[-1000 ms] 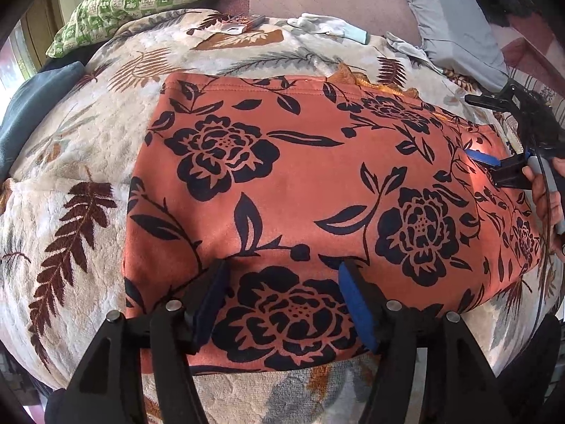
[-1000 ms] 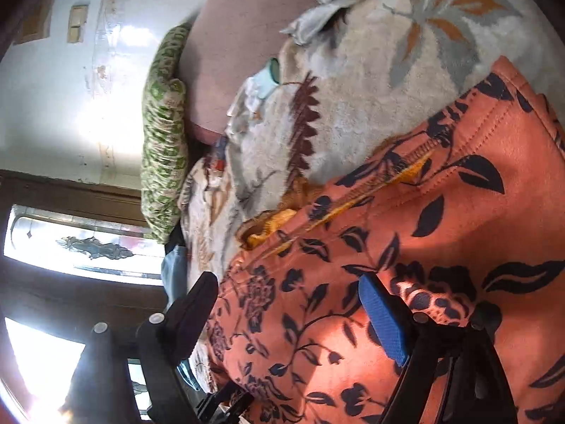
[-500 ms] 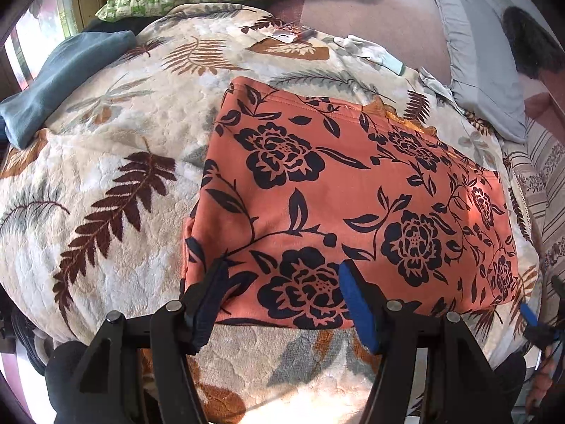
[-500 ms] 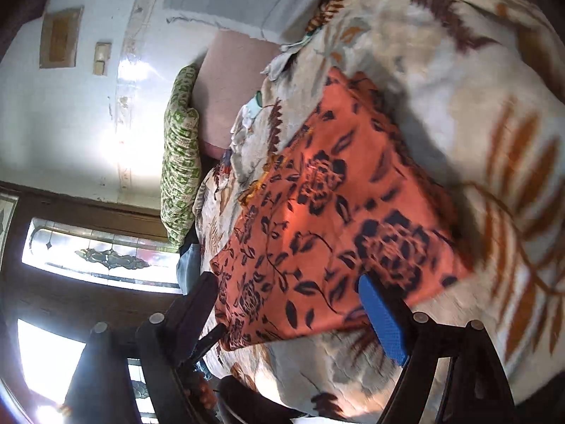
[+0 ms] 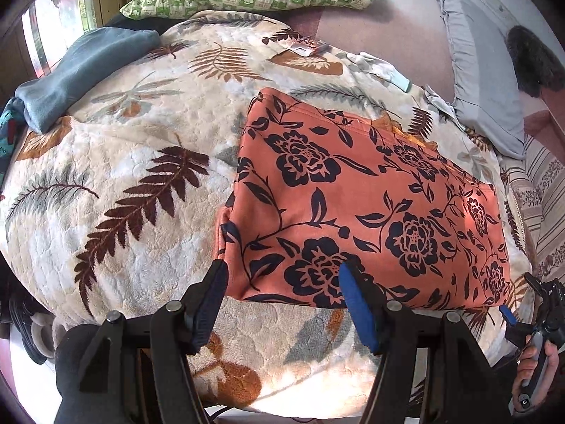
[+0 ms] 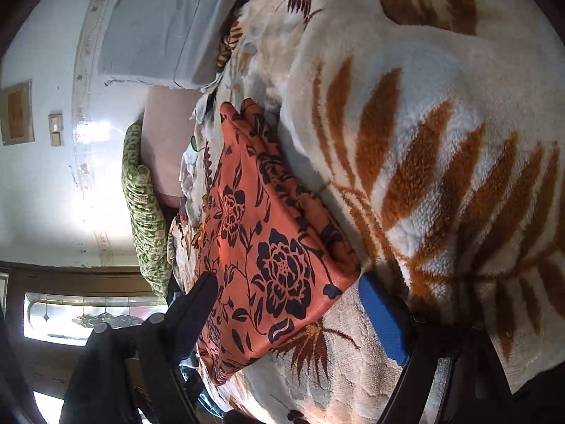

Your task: Fold small clothes

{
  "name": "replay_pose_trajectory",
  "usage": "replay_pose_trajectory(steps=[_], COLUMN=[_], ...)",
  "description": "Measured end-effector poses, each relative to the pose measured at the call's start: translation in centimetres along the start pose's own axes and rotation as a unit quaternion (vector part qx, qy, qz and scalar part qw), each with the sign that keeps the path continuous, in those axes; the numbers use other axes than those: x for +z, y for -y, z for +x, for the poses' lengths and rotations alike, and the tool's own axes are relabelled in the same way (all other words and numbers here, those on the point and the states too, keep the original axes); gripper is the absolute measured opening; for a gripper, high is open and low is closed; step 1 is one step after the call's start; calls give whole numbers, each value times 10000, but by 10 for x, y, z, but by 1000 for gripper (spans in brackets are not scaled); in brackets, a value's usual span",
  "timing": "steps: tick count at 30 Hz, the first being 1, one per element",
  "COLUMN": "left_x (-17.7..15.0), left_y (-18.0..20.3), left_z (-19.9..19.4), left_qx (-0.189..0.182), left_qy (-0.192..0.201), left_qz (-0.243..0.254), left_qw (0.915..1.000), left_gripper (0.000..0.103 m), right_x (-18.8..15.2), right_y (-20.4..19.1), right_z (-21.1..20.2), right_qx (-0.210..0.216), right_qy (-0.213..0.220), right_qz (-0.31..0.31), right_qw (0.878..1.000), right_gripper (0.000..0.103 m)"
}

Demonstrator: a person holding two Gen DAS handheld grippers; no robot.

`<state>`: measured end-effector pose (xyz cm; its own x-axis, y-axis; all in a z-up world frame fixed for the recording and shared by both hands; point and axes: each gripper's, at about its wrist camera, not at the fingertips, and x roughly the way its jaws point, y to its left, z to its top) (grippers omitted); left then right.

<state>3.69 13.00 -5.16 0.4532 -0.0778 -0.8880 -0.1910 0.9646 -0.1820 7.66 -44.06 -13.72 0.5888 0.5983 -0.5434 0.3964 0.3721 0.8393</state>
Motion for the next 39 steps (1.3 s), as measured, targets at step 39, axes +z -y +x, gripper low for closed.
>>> replay_pose_trajectory(steps=[39], left_x=[40], left_y=[97], left_z=[40], left_qx=[-343], left_qy=[316], left_qz=[1180], left_qw=[9919], left_gripper=[70], right_x=[68], right_y=[-41], right_z=[49], right_qx=[-554], right_qy=[-786], right_qz=[-1389], right_qw=[9856], right_gripper=[86])
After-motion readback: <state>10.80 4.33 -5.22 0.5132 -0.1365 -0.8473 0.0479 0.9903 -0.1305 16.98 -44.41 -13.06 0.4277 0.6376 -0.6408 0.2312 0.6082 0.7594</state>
